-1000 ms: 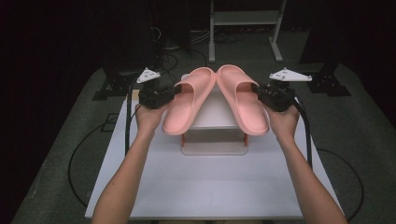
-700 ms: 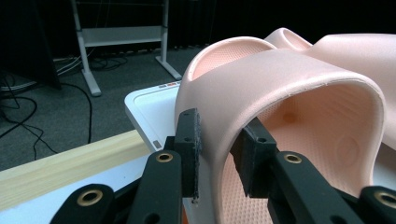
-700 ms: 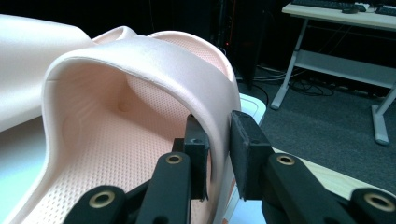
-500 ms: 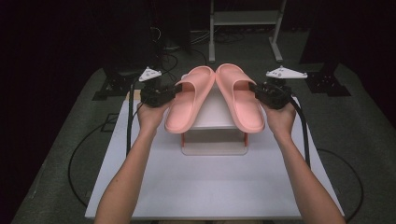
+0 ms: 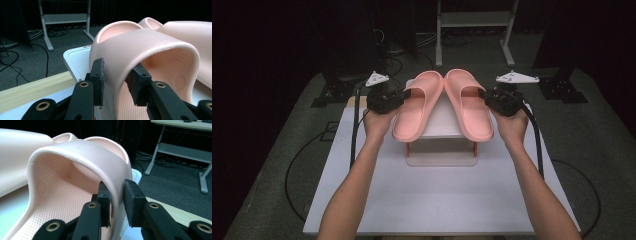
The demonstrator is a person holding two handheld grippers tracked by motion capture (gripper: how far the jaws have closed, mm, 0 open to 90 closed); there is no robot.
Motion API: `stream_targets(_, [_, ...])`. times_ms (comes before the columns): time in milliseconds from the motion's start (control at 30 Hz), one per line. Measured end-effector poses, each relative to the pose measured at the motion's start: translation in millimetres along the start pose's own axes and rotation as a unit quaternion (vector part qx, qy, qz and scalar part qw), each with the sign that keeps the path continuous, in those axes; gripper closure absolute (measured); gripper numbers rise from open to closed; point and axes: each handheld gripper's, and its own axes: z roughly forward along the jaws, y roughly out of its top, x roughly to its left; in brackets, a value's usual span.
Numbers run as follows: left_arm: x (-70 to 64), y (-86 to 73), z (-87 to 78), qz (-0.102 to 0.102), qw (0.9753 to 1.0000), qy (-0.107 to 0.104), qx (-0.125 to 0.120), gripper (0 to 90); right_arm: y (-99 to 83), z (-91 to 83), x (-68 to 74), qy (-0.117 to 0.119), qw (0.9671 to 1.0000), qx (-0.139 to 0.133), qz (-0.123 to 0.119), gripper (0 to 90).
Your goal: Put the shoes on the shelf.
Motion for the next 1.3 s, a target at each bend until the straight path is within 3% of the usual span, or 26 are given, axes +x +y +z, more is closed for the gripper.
stream_targets(1300, [-4.9, -2.6, 16.3, -0.018, 0.9998, -0.002, 0.005, 62.0, -3.2, 17.1, -1.8, -0.003, 0.9998, 0.01, 0.018, 73.6])
